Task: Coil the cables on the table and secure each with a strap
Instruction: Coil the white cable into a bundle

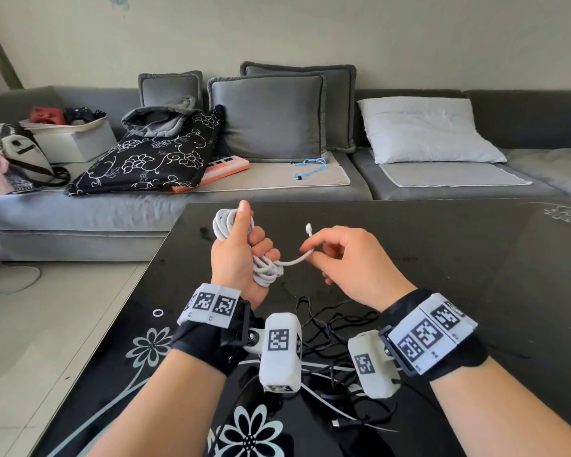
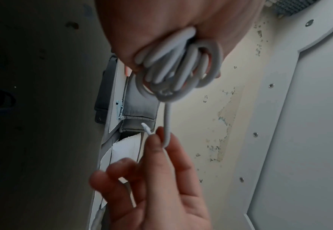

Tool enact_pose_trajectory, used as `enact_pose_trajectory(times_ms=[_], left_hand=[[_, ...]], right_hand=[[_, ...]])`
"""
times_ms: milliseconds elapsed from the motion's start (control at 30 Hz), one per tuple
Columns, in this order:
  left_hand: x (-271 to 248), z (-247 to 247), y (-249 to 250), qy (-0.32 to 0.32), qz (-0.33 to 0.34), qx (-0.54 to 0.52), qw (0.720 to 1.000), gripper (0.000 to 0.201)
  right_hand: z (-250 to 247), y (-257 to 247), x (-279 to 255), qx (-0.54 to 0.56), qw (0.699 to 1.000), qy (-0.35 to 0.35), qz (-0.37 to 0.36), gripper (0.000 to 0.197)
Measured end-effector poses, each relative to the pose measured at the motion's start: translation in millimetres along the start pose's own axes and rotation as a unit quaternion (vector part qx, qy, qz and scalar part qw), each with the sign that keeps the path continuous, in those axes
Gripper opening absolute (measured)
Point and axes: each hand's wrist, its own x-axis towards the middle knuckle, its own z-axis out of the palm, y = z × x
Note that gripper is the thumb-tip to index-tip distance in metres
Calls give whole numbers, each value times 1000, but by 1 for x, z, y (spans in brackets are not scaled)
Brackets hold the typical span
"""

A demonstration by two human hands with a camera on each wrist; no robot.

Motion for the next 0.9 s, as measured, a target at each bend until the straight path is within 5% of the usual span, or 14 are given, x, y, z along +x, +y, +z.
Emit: enact_pose_trajectory(times_ms=[400, 600, 767, 900], left_hand=[[0, -7, -5, -57, -12, 66, 996, 33], [2, -10, -8, -79, 24, 78, 994, 33], [5, -12, -12, -58, 36, 134, 989, 56], [6, -14, -17, -79, 28, 148, 985, 45]], right_hand=[[-5, -30, -3, 200, 980, -12, 17, 23], [0, -30, -4, 190, 980, -40, 38, 13], [7, -29, -6, 191, 979, -48, 45, 8], [15, -30, -8, 187, 980, -42, 50, 8]])
